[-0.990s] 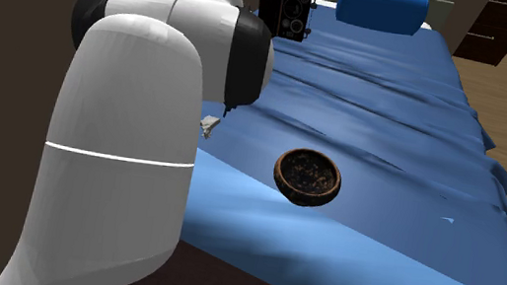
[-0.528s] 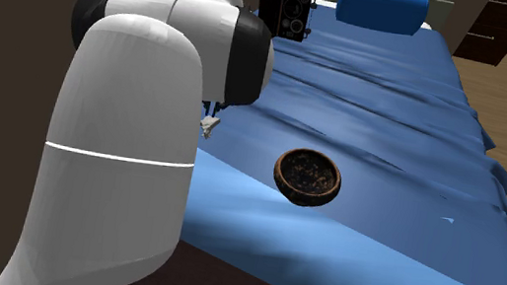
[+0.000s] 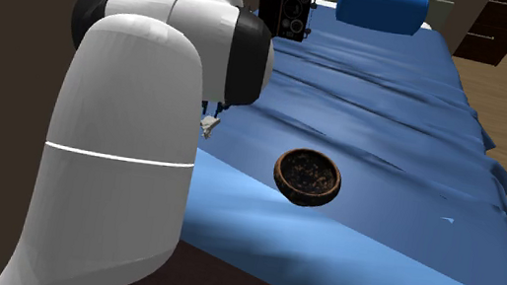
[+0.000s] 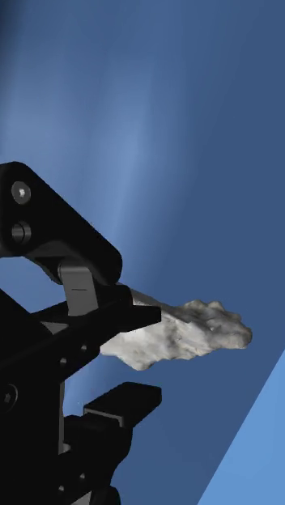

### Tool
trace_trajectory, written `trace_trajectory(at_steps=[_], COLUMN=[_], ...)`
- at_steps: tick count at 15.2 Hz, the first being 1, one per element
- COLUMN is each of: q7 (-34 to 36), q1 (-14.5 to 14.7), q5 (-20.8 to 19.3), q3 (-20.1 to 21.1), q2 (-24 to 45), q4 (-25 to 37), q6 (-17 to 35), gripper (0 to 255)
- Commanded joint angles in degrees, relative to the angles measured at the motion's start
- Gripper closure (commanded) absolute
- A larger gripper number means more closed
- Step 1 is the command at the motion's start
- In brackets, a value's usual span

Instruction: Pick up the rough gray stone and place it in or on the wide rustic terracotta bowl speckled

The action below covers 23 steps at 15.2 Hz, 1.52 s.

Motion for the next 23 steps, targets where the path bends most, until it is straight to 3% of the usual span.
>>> trace_trajectory(at_steps=[1,3,4,11,19,20,23], q7=[8.3,23.0,24.3,24.4,24.4,24.4,24.4], q1=[4.7,13.0,13.8,13.7,13.7,13.7,13.7], q5=[-3.9,-9.9,-10.4,-10.3,-10.3,-10.3,-10.3], q3=[-3.0,-9.1,-9.8,-9.9,-9.9,-9.9,-9.9], q2=[2.5,12.2,13.8,14.5,14.5,14.5,14.5], q4=[4.0,19.0,21.7,16.9,16.9,16.9,16.9], q6=[-1.8,-10.9,-12.5,-7.1,-7.1,-7.1,-7.1], gripper=[0,0,0,0,0,255,255])
